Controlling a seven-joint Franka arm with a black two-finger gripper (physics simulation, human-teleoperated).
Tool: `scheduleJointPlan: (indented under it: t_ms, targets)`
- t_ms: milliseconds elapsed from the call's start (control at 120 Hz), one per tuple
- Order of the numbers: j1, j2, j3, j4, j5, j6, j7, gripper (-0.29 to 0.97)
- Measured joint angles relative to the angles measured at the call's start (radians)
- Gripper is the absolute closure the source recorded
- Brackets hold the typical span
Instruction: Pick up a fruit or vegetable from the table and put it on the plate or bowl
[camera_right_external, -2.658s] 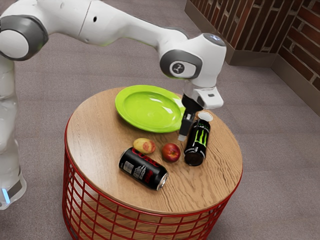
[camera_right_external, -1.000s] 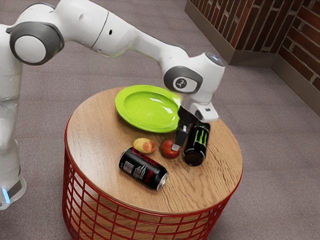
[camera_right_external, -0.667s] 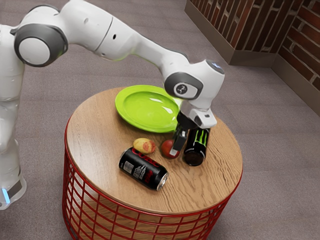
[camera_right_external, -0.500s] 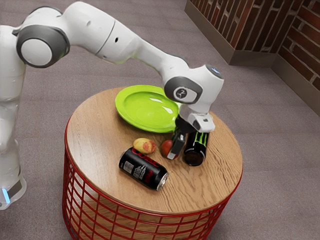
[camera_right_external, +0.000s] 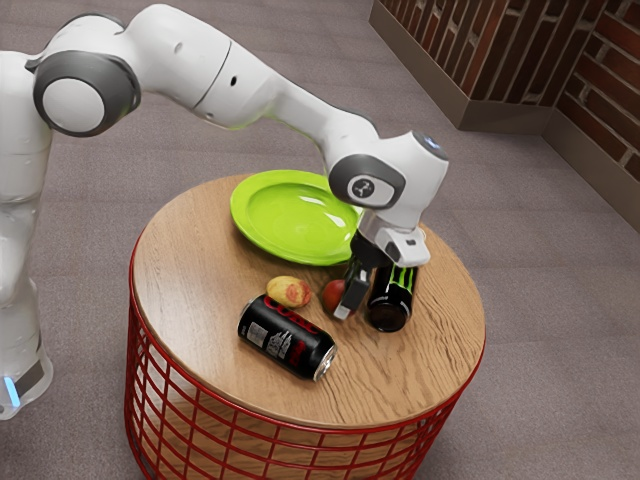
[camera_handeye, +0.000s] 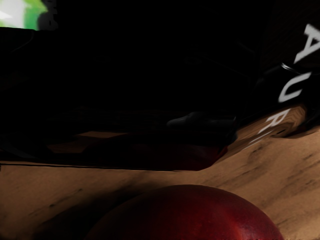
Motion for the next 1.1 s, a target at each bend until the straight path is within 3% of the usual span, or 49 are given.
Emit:
scheduleJointPlan:
  t_ms: [92,192,333,717,958,1100]
  targets:
    - [-0.002,0.001,-0.004,0.001,0.02,-0.01,0.0,-0.03]
    - [-0.01,-0.001,-0.014,0.018,0.048,-0.033,-0.004,0.11]
    - [-0.012,-0.002,-0.027,0.037,0.076,-0.067,-0.012,0.2]
    - [-0.011,0.0,-0.032,0.038,0.093,-0.103,-0.045,0.24]
    - [-0.012,-0.014,-0.06,0.205,0.139,-0.174,-0.065,0.26]
    - [0.014,-0.023,0.03,0.237,0.162,-0.211,-0.074,0.26]
